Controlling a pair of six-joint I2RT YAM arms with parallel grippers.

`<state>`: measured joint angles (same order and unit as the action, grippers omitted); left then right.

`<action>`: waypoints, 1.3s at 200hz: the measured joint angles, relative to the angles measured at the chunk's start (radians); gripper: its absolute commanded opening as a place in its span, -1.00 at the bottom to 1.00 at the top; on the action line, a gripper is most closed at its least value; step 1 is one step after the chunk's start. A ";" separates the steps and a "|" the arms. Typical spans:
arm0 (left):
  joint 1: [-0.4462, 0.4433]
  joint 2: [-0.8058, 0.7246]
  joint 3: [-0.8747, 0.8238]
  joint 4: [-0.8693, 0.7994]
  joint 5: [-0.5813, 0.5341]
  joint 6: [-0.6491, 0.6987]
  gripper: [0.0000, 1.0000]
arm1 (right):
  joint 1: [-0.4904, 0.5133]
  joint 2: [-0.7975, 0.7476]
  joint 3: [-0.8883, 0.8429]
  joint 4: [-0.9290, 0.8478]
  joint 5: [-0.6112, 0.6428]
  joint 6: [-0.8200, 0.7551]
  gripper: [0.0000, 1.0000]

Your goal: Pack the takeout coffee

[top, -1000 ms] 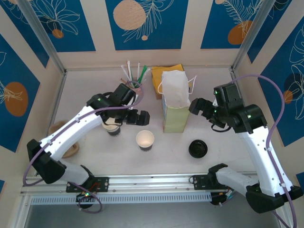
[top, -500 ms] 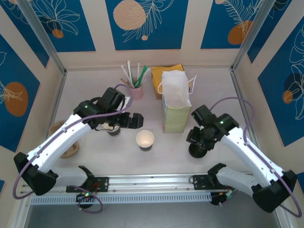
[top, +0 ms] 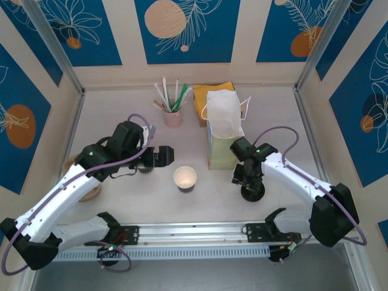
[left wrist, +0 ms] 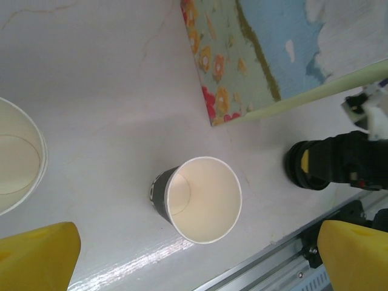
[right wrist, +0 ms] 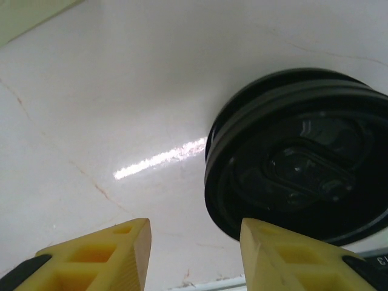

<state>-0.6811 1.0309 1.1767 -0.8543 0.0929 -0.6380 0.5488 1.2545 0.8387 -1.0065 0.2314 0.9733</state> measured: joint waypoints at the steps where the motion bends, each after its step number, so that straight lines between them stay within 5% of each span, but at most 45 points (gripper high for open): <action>1: 0.000 0.000 0.000 0.000 0.000 0.000 1.00 | 0.000 0.001 0.000 0.001 0.000 0.000 -0.13; 140: 0.011 0.035 -0.003 0.032 0.007 -0.008 1.00 | -0.048 0.048 -0.068 0.098 -0.003 -0.038 -0.40; 199: 0.018 0.037 -0.003 0.032 0.012 -0.006 1.00 | -0.052 0.047 -0.068 0.098 -0.002 -0.043 -0.81; 260: 0.025 0.038 -0.003 0.032 0.022 0.016 1.00 | -0.051 0.033 -0.066 0.069 0.004 -0.044 -0.80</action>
<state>-0.6563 1.0691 1.1732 -0.8219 0.1150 -0.6224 0.4976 1.2873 0.7723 -0.9371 0.2352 0.9295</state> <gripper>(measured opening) 0.998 0.100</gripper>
